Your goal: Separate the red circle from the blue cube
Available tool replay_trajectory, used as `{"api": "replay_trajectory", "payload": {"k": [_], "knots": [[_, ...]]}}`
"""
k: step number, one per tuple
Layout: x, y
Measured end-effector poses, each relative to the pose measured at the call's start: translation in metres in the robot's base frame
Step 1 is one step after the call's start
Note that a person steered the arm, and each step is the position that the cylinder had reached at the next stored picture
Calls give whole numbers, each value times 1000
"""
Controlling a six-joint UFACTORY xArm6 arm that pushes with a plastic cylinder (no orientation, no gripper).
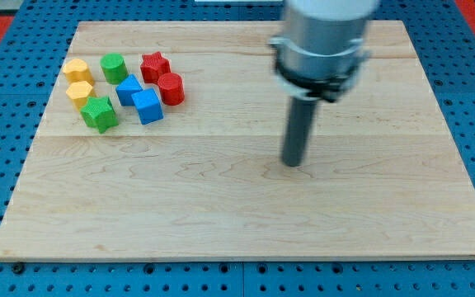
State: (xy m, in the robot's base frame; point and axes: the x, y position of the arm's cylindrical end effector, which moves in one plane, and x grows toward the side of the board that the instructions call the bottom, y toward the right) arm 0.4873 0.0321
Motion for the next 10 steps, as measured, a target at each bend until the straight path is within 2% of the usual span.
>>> {"api": "replay_trajectory", "payload": {"k": [1,3,4,6,7,8,9,10], "knots": [[-2,-54],[-2,-54],[-6,-89],[-15,-92],[-37,-98],[-80,-207],[-90,-217],[-93,-194]]}}
